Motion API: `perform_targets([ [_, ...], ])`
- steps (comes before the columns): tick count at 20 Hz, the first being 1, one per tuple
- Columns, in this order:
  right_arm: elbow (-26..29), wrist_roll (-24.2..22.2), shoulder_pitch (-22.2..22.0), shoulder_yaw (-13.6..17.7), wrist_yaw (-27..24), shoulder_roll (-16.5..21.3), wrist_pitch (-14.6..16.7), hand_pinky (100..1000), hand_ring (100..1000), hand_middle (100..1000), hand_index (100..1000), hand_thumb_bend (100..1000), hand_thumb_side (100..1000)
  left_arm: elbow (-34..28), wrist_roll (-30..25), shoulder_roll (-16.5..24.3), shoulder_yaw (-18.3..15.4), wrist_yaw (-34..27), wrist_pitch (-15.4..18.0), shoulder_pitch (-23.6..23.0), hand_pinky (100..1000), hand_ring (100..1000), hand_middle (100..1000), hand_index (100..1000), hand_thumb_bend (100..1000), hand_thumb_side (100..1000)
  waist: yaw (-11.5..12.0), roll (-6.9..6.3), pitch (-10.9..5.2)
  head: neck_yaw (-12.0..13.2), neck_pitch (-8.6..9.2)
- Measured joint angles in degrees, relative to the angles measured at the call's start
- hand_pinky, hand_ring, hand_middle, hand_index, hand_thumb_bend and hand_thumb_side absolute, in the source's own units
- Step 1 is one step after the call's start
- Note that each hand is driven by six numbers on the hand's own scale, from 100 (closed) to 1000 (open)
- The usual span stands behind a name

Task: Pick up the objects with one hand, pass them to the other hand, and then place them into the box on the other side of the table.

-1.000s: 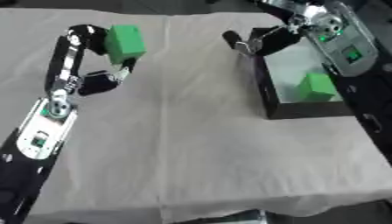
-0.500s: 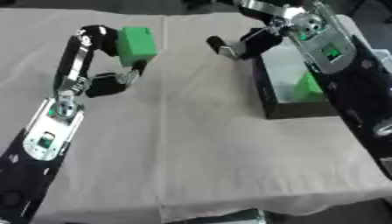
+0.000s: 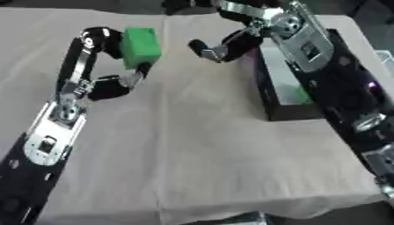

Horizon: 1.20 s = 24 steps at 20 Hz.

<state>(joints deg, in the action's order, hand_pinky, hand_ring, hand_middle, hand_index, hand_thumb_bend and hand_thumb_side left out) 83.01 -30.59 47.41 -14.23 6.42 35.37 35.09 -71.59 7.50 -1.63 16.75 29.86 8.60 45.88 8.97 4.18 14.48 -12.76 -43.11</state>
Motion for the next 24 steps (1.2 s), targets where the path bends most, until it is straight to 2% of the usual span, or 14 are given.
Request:
perform_targets([
  [7,0.00,-0.99,0.01,-0.38,1.84,-0.85,-0.08,996,982,873,923,102,100,0.45,1.68,-1.47,0.00,0.41,-1.45,0.00,486,430,422,492,100,217,0.50,0.26,0.18,-0.72,0.00],
  [8,0.00,-1.45,0.02,-0.44,1.84,-0.91,-0.34,1000,985,874,927,140,100,0.56,1.74,-1.64,0.00,0.44,-1.51,0.00,485,429,421,492,100,218,0.58,0.34,0.26,-0.83,0.00],
  [11,0.00,-2.76,0.27,-0.50,1.82,-1.17,-1.28,1000,990,879,932,154,100,0.90,2.00,-2.27,-0.01,0.55,-1.80,0.00,482,428,419,490,100,220,0.68,0.45,0.41,-1.04,0.00],
  [21,-0.34,-3.84,1.07,-0.01,2.85,-2.03,-2.48,1000,1000,897,945,298,100,1.67,1.91,-3.87,0.03,1.85,-2.32,0.00,478,428,415,486,100,205,0.95,0.57,0.74,-1.23,0.50],
  [24,-0.34,-3.92,1.24,0.00,3.89,-2.49,-2.55,1000,999,890,936,267,100,1.87,1.71,-3.89,0.29,2.52,-2.33,0.00,478,430,416,485,100,185,1.01,0.59,0.77,-1.23,0.50],
])
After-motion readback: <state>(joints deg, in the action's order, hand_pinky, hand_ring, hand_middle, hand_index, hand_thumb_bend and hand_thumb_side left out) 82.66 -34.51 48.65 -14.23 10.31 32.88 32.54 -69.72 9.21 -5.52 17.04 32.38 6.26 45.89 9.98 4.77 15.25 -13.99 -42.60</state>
